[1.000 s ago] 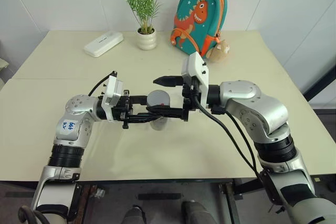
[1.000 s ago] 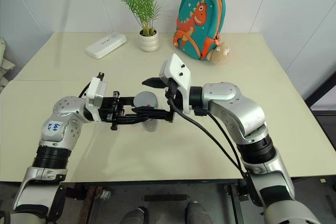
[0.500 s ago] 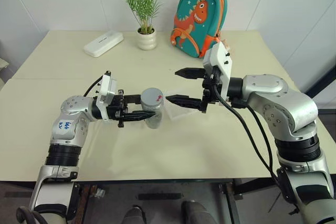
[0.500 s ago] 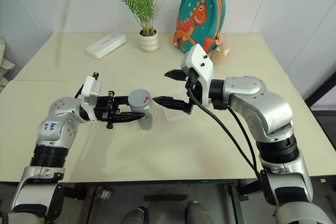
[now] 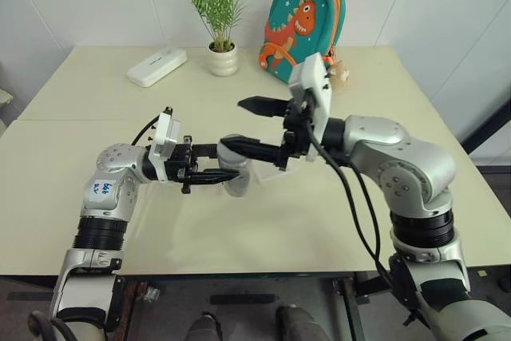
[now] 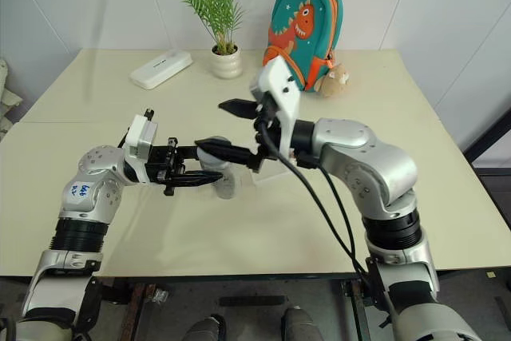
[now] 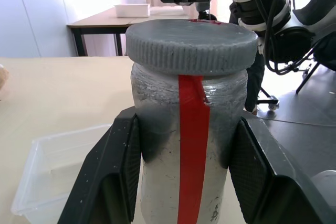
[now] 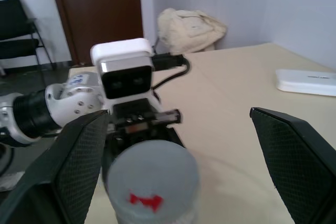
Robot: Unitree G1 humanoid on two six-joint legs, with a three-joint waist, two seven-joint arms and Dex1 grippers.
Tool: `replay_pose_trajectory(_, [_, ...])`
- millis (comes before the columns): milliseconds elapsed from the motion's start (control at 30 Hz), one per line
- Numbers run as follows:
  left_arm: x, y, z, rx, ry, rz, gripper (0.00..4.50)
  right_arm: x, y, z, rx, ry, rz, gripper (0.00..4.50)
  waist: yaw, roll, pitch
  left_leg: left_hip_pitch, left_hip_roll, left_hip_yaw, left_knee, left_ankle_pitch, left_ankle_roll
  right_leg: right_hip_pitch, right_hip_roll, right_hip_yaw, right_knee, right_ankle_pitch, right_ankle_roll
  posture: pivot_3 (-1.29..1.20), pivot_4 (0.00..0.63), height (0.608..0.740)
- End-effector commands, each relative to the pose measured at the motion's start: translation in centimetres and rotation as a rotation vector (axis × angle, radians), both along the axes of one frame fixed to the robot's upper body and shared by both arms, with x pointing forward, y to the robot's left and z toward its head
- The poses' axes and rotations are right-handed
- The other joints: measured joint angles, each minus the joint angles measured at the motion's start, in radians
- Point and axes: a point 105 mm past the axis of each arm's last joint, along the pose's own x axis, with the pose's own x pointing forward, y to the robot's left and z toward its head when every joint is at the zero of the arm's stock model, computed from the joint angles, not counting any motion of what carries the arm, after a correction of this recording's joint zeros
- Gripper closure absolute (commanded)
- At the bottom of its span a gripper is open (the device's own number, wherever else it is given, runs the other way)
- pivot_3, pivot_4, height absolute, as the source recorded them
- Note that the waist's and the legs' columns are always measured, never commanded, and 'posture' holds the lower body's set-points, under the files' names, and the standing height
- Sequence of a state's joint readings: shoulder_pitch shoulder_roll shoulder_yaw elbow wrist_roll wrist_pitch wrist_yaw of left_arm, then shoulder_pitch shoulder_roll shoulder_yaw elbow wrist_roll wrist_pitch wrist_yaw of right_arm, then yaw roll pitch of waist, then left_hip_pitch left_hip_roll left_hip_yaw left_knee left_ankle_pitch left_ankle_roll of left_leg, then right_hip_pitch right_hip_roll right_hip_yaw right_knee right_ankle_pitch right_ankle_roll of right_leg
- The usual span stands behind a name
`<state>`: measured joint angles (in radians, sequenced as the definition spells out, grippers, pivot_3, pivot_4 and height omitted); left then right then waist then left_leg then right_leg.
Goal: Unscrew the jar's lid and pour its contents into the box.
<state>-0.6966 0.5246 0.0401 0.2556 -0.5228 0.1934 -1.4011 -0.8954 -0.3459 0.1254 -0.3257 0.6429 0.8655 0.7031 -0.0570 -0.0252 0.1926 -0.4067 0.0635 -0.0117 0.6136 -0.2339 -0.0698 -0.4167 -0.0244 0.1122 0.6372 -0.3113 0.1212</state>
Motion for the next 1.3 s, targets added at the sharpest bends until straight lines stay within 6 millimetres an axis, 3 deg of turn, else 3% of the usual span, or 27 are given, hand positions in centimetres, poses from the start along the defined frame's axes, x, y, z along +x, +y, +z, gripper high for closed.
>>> replay_pose_trajectory(33, [-0.1,-0.3,1.3,-0.006,-0.057,-0.024,2.55,-0.3,0.7,0.8,0.023,-0.059,0.011,0.02,0.0,0.0,0.0,0.0,0.0,0.0,0.0,0.0,0.0,0.0,0.0,0.0,0.0,0.0,0.0,0.0,0.15,0.74])
replay_pose_trajectory(633, [-0.3,-0.7,1.6,-0.003,-0.062,-0.046,2.55,-0.9,1.3,-1.2,-0.062,-0.051,0.128,0.02,-0.001,0.0,0.0,0.0,0.0,0.0,0.0,0.0,0.0,0.0,0.0,0.0,0.0,0.0,0.0,0.0,0.15,0.74])
replay_pose_trajectory(1300, [-0.9,-1.0,1.4,0.0,-0.061,-0.063,2.55,1.3,1.3,-0.8,-0.092,-0.093,0.15,0.02,-0.001,0.0,0.0,0.0,0.0,0.0,0.0,0.0,0.0,0.0,0.0,0.0,0.0,0.0,0.0,0.0,0.15,0.74])
